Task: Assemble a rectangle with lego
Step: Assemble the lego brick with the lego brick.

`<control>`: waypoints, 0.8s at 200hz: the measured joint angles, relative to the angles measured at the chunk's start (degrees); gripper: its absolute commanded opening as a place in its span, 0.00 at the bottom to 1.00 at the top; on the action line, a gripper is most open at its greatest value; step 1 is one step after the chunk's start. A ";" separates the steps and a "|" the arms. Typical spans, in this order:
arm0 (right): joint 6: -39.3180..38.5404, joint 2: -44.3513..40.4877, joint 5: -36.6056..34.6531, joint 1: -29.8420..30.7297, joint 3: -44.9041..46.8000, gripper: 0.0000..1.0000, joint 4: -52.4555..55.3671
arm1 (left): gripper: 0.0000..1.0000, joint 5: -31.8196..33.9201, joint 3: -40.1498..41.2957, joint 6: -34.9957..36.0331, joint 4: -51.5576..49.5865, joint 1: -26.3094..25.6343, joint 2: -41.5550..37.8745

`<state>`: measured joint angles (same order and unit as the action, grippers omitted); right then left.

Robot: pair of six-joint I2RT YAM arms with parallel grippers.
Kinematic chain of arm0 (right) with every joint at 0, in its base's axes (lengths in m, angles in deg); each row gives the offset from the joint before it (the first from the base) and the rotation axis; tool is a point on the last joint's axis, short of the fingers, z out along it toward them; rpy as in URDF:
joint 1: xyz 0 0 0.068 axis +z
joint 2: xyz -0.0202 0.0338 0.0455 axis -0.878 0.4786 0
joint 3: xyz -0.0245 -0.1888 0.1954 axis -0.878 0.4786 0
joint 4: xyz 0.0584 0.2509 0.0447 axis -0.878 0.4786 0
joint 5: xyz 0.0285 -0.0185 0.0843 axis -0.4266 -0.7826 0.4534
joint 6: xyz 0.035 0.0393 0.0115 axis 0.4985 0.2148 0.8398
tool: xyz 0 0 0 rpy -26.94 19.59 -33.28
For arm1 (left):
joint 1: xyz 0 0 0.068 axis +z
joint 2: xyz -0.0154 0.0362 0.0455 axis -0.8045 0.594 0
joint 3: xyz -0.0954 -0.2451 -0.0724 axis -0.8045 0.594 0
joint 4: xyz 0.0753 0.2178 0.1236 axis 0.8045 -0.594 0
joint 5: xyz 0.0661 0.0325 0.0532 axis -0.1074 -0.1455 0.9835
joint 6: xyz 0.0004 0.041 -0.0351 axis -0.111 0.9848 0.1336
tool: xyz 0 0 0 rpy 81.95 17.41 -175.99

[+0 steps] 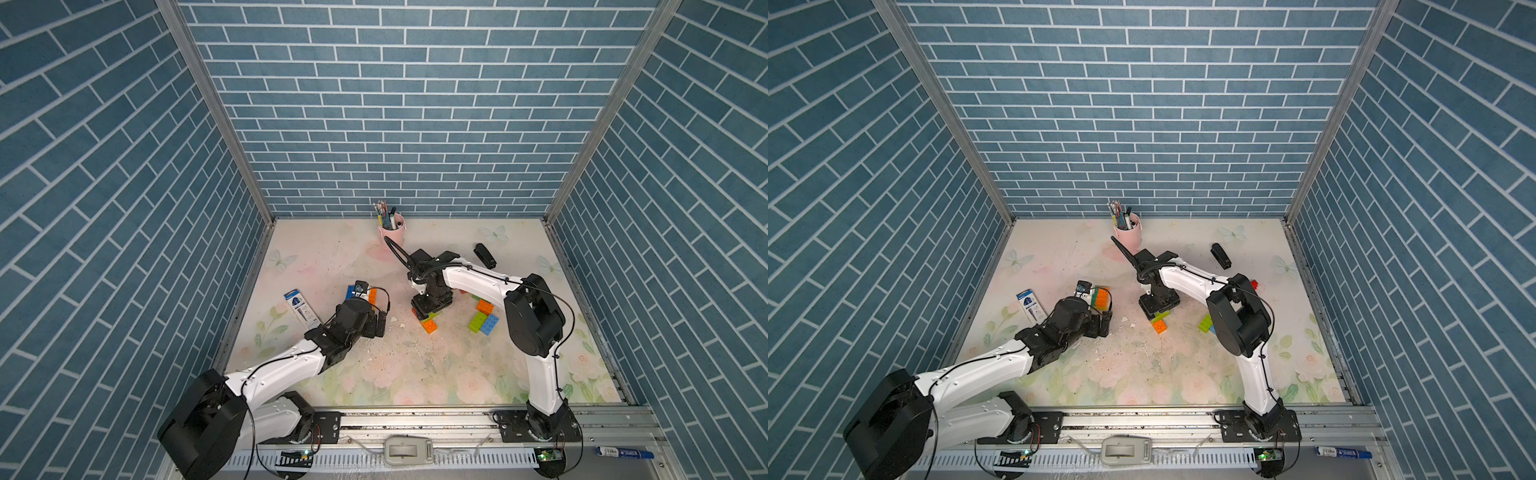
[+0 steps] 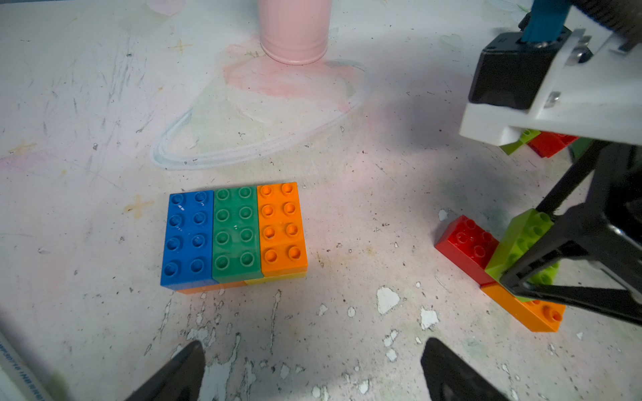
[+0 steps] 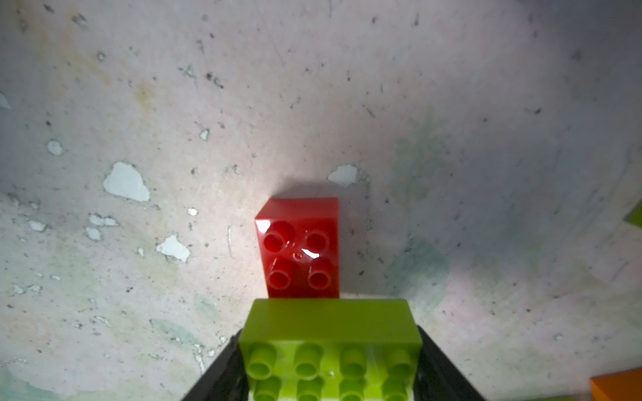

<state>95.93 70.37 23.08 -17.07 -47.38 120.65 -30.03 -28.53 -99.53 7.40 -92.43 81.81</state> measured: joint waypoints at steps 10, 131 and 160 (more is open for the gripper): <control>0.07 0.11 -0.13 0.02 -0.09 0.06 0.11 | 0.99 0.00 0.00 0.04 0.07 0.00 0.00; 2.12 0.61 -3.80 0.76 0.13 0.00 -0.70 | 0.99 -0.20 0.00 0.24 0.20 0.00 0.44; 2.49 0.59 -4.39 1.03 0.37 0.00 -0.98 | 0.98 -0.20 0.00 0.31 0.17 0.00 0.44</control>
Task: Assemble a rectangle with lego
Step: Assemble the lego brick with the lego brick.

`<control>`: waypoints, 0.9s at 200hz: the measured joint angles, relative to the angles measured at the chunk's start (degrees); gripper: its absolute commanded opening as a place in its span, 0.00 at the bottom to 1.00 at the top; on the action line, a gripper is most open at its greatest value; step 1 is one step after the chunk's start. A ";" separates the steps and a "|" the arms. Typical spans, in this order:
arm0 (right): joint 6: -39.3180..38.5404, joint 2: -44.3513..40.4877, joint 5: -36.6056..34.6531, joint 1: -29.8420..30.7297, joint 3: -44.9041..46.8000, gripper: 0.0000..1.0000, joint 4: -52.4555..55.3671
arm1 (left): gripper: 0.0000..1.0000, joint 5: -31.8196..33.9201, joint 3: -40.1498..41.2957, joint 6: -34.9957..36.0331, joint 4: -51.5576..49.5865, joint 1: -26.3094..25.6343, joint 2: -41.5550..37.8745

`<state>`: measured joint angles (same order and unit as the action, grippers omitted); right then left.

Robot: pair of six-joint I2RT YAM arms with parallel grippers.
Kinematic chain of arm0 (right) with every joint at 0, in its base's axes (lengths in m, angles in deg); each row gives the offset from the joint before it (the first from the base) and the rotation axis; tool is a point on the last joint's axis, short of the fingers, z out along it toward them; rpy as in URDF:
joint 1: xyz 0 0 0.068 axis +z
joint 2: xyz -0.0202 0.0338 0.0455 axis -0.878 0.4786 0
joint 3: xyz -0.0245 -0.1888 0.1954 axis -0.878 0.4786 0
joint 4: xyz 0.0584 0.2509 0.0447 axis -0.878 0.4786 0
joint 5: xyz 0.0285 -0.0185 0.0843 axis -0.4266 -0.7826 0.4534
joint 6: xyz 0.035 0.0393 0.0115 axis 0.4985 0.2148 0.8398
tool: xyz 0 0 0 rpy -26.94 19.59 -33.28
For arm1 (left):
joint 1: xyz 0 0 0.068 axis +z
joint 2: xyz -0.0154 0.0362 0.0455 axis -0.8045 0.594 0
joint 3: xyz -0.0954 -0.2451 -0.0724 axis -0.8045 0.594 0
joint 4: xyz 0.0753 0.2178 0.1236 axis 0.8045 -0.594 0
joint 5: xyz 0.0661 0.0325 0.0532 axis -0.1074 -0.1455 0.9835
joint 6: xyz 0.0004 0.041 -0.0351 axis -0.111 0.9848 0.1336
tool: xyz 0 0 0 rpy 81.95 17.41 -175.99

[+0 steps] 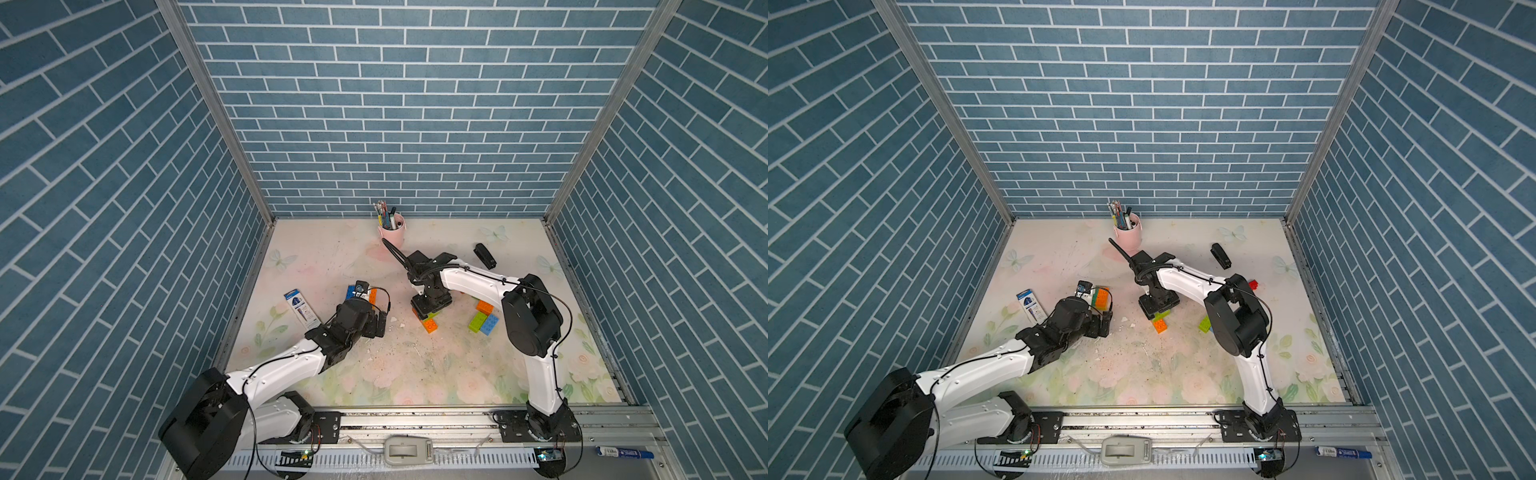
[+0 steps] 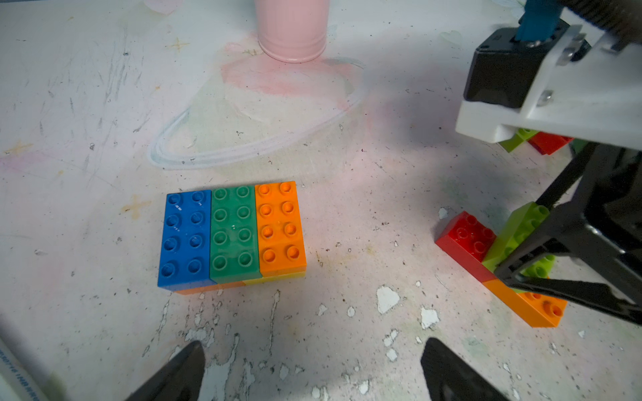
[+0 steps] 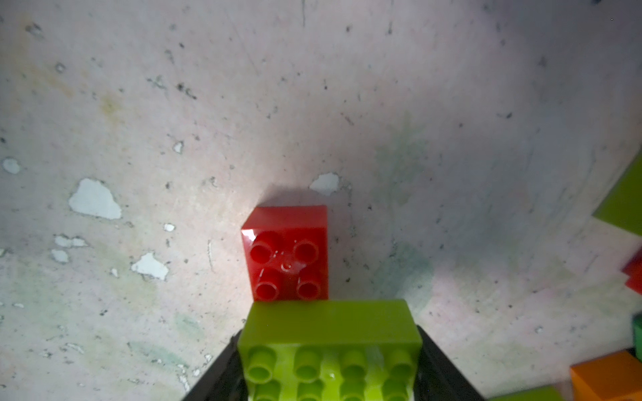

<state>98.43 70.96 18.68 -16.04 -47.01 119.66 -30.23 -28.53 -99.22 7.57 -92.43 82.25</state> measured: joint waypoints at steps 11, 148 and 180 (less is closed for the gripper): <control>0.02 -0.07 -0.02 0.02 0.17 0.00 -0.20 | 0.98 -0.02 0.00 0.02 0.00 0.02 0.00; -0.07 1.03 0.09 0.02 -2.08 0.49 2.10 | 0.98 -0.02 -0.07 0.07 -2.10 0.02 -2.64; -0.20 1.18 0.26 0.00 -2.45 0.57 2.47 | 0.98 0.00 -0.07 0.07 -2.32 0.00 -3.91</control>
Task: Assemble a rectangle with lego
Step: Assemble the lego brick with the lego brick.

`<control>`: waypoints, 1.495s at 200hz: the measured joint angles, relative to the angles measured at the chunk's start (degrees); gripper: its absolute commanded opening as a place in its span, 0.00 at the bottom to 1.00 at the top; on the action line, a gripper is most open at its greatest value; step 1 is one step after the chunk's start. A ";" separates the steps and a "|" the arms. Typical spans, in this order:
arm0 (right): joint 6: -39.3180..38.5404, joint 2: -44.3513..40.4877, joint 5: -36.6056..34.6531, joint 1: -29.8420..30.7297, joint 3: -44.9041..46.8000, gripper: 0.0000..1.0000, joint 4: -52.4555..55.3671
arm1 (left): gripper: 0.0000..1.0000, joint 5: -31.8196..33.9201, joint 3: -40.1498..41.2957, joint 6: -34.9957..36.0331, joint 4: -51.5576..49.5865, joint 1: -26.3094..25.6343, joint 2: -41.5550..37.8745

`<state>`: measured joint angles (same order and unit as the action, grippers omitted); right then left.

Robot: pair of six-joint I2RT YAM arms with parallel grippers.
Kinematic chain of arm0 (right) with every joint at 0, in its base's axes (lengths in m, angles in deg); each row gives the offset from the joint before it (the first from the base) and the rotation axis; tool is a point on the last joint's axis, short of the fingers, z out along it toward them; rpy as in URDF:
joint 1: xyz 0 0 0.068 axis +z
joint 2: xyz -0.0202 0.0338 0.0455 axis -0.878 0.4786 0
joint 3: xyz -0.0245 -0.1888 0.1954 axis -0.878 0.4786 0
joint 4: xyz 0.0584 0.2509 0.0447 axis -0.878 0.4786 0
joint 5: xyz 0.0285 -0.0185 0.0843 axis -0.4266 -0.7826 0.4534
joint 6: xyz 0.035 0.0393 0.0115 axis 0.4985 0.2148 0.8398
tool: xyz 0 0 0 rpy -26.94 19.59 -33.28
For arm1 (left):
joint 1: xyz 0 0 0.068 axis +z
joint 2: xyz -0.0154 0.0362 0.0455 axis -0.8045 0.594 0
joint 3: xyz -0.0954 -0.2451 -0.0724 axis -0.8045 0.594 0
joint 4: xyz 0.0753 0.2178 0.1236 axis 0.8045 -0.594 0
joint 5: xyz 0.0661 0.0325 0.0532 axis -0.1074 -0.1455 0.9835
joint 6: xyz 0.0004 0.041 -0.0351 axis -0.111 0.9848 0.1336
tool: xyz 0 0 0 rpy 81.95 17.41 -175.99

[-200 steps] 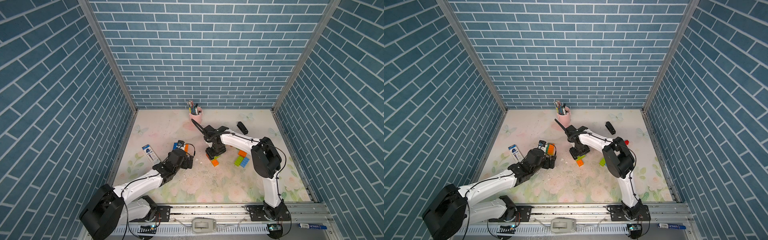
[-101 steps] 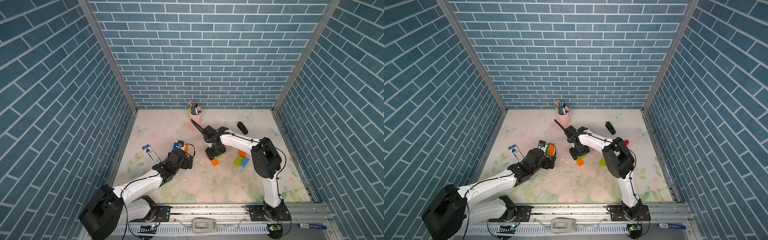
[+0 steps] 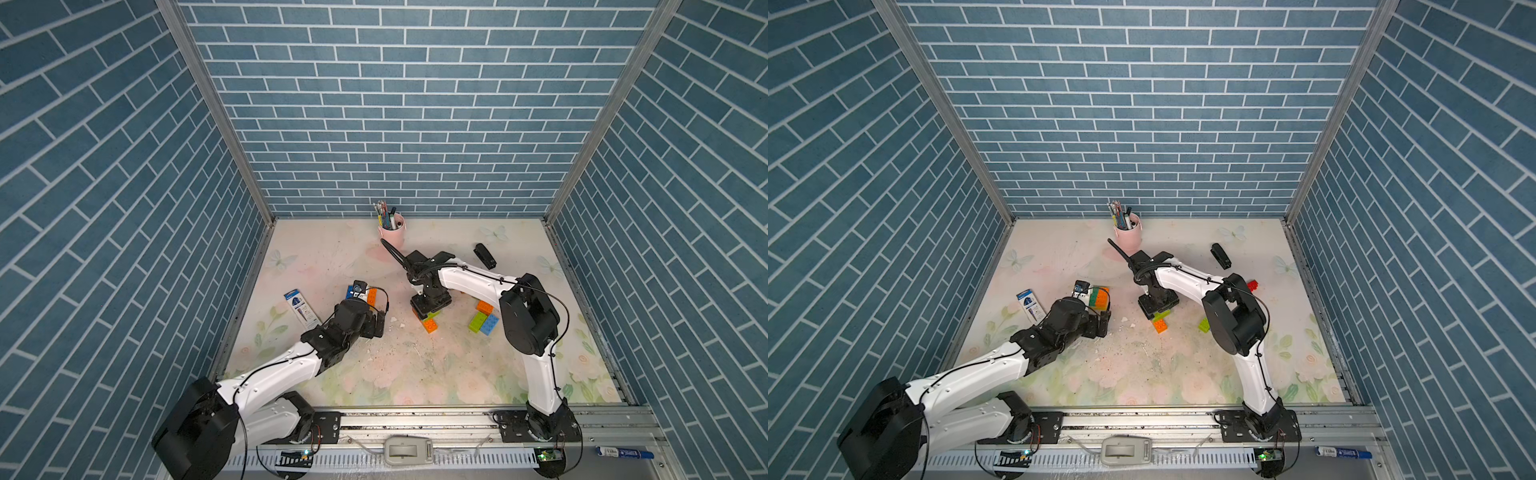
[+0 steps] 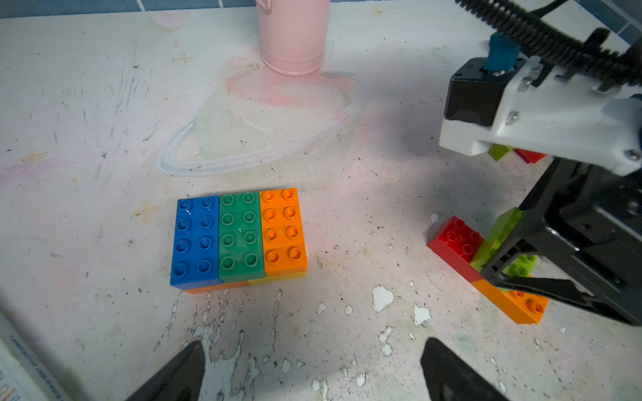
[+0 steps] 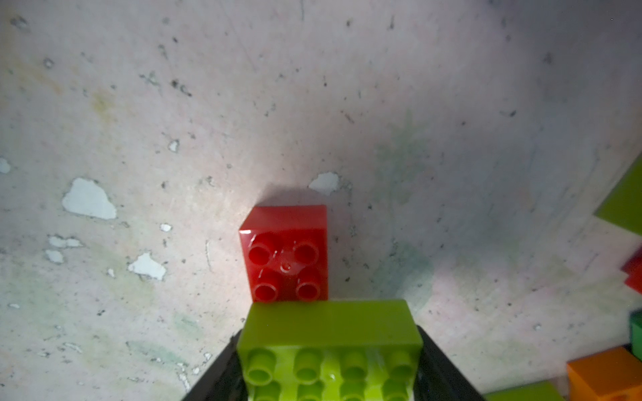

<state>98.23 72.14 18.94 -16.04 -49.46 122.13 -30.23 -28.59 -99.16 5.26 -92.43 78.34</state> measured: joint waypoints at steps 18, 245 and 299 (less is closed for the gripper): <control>-0.46 0.17 0.11 0.00 -0.31 0.57 0.33 | 0.98 0.00 0.00 0.00 -0.46 0.00 -0.72; -13.44 -3.02 5.99 5.38 5.14 0.96 -3.04 | 0.98 0.90 0.00 -0.11 -3.63 0.00 -6.21; -13.27 -4.07 6.05 5.38 5.38 0.98 -3.08 | 0.98 0.92 0.00 -0.48 -3.87 0.00 -6.23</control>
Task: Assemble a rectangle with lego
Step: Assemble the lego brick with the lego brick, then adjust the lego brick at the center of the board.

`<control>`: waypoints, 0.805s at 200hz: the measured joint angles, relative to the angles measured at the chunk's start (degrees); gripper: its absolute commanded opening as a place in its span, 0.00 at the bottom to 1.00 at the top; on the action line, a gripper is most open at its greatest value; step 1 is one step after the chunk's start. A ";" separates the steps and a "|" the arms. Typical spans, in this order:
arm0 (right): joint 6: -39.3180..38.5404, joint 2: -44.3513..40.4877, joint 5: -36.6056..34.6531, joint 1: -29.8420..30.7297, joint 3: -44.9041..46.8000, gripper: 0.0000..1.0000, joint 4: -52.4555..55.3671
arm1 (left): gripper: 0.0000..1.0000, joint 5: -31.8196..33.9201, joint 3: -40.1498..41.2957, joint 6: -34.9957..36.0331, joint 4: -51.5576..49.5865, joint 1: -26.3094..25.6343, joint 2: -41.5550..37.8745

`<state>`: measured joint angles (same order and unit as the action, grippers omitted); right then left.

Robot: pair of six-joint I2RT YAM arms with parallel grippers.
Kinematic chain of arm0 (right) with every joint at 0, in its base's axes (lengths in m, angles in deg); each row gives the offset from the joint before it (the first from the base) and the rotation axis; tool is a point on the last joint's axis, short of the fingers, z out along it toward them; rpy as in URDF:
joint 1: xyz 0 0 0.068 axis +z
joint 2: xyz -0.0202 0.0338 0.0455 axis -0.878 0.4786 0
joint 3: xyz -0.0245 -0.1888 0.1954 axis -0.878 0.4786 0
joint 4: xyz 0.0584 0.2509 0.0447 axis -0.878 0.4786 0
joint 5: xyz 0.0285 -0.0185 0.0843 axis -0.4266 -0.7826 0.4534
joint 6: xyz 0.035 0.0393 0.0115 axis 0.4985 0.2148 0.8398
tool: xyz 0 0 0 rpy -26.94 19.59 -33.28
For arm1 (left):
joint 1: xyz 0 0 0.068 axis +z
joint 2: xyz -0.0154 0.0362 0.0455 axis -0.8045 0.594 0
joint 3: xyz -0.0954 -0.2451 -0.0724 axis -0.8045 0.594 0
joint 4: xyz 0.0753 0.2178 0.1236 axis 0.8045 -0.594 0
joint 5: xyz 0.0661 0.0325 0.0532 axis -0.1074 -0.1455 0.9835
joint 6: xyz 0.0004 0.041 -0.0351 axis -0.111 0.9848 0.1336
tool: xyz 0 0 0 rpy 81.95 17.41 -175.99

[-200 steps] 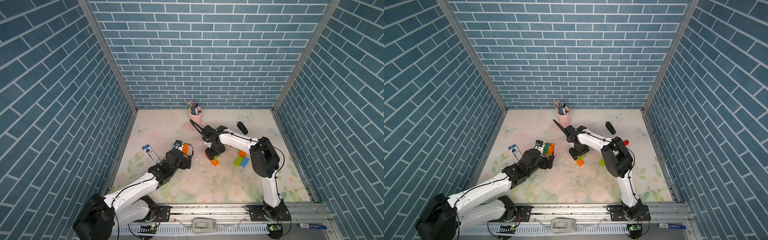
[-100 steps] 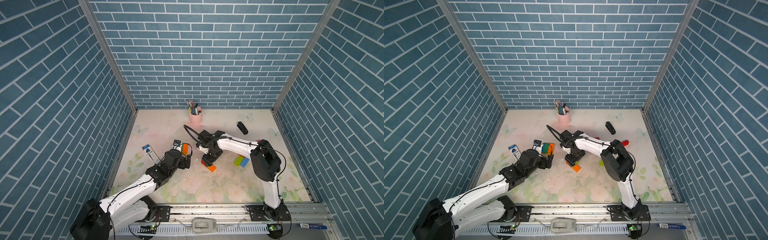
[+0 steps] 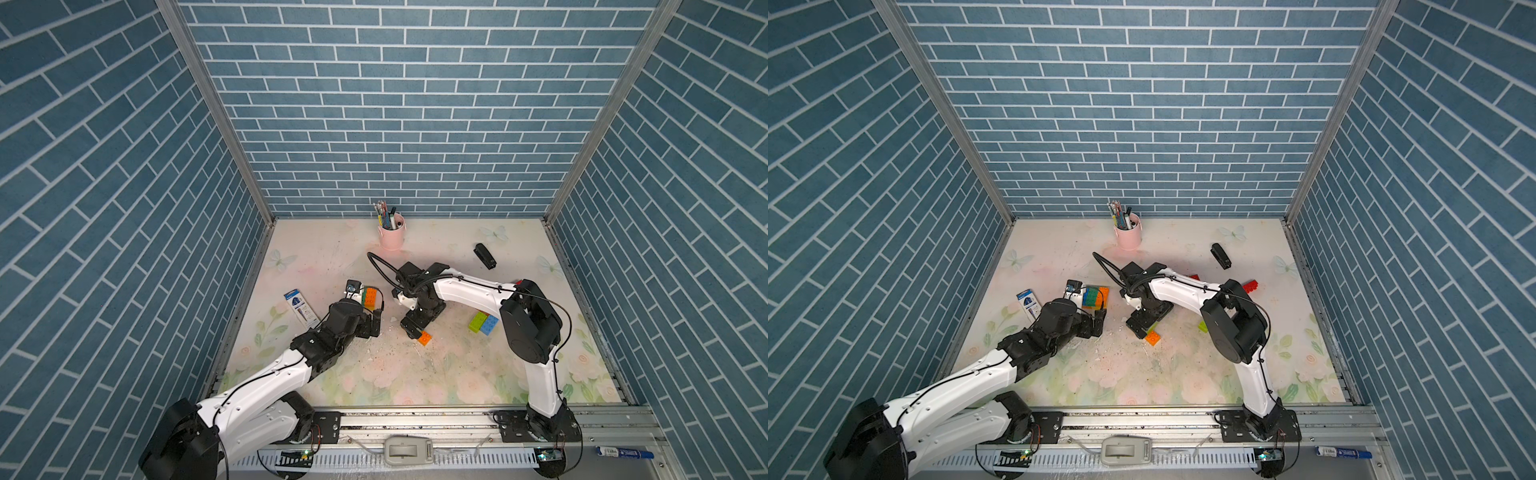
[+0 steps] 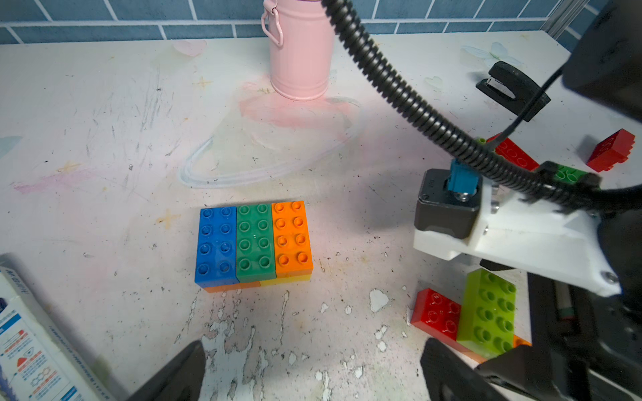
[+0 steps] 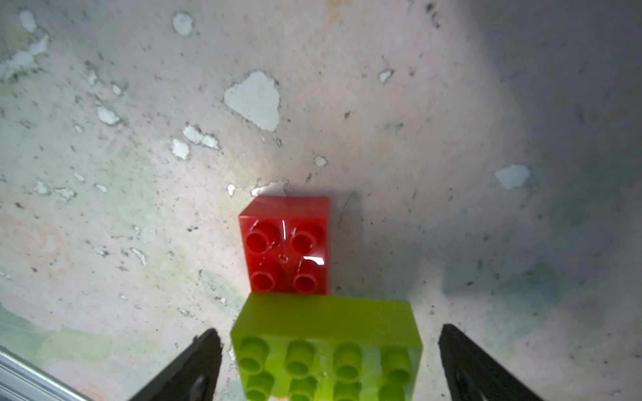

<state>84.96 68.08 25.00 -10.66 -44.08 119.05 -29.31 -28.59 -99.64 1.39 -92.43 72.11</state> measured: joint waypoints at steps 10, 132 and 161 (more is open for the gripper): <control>0.31 -1.11 0.37 -0.15 0.20 0.98 -0.22 | 0.99 0.11 0.00 0.00 -0.22 0.00 -0.07; 24.48 -32.96 -7.39 -21.79 29.62 0.76 -6.60 | 0.99 5.86 -20.57 13.81 -3.87 -23.67 25.29; 23.71 -30.23 -7.56 -23.34 29.27 0.76 -7.93 | 0.99 3.63 -22.64 14.36 -3.04 -26.29 30.51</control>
<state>108.68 37.85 17.44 -34.01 -14.82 111.12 -25.68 -51.24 -85.28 -1.65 -118.73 102.62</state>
